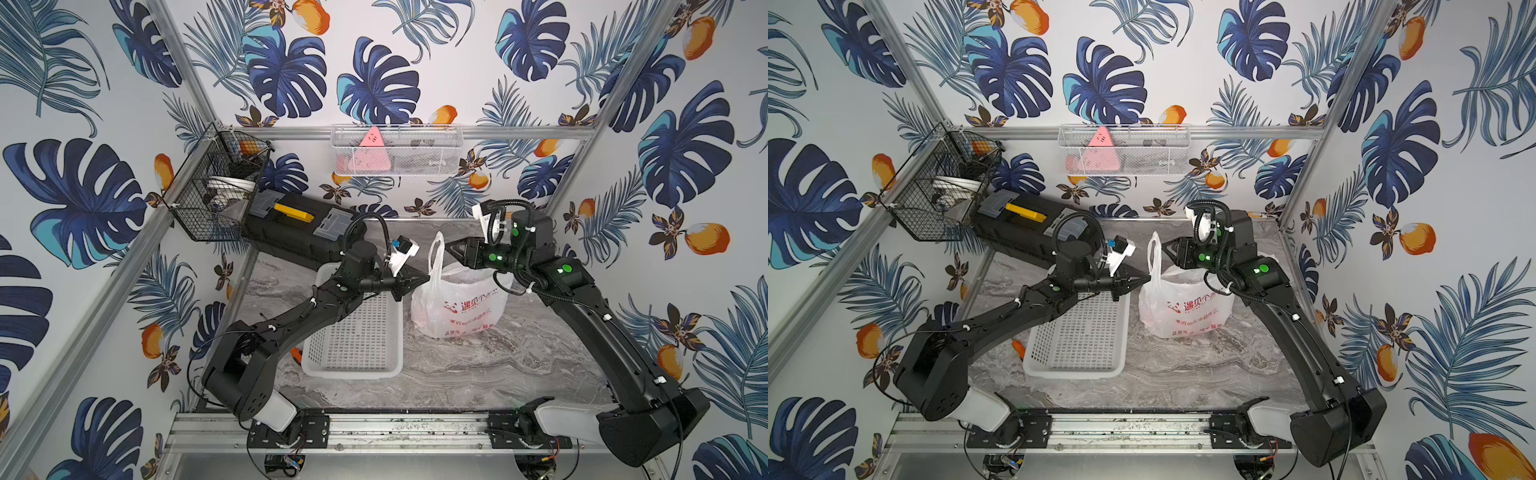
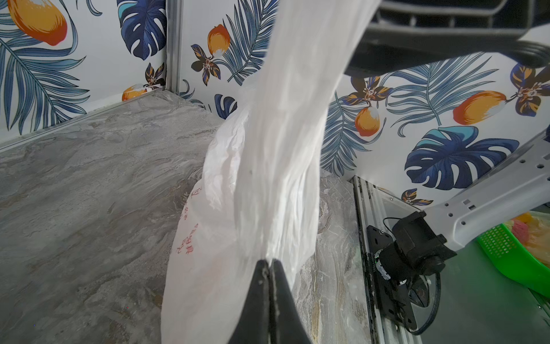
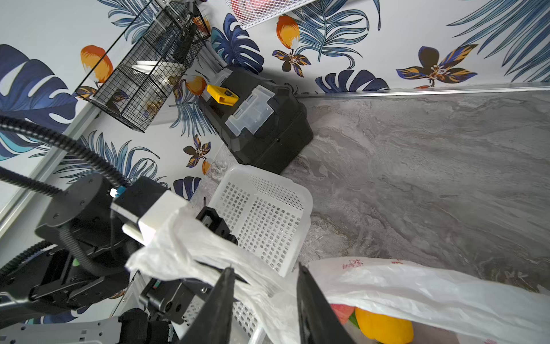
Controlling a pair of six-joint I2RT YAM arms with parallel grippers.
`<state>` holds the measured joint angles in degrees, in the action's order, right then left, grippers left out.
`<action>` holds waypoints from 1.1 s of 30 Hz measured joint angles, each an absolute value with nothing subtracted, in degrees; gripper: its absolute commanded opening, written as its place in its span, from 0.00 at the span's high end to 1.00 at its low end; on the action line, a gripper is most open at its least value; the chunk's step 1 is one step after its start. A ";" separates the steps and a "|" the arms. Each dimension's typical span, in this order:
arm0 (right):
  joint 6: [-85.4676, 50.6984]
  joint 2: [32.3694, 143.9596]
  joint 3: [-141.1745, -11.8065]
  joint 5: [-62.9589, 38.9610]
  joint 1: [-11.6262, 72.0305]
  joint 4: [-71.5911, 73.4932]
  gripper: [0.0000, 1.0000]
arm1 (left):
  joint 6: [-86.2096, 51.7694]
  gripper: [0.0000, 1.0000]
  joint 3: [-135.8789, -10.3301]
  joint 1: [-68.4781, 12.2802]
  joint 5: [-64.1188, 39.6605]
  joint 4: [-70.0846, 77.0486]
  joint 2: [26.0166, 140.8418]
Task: Place the peach into a plastic bag & tie a knot
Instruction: Adjust the plastic bag at the center of the board.
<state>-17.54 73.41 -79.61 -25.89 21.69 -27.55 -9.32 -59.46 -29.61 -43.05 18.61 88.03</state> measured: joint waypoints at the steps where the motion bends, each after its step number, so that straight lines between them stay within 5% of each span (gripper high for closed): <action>1: -17.50 73.30 -79.64 -26.52 21.69 -27.46 0.57 | -9.39 1.00 -59.44 -29.61 -43.05 18.65 88.05; 10: -14.46 70.32 -79.99 -30.79 21.76 -27.40 0.50 | -9.50 1.00 -59.68 -29.61 -43.20 18.57 88.49; 16: -14.39 73.95 -82.26 -30.13 23.22 -27.44 0.54 | -10.79 1.00 -59.66 -29.67 -43.92 19.62 88.77; 24: -15.94 76.25 -83.53 -29.02 24.95 -25.41 0.87 | -10.90 0.96 -59.64 -29.95 -45.04 19.33 88.82; 33: -18.87 74.72 -80.20 -29.95 24.95 -22.31 0.93 | -12.12 0.30 -58.57 -29.21 -45.69 18.20 86.72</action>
<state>-18.87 74.72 -80.20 -29.95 24.95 -22.31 -12.12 -58.57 -29.21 -45.69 18.20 86.72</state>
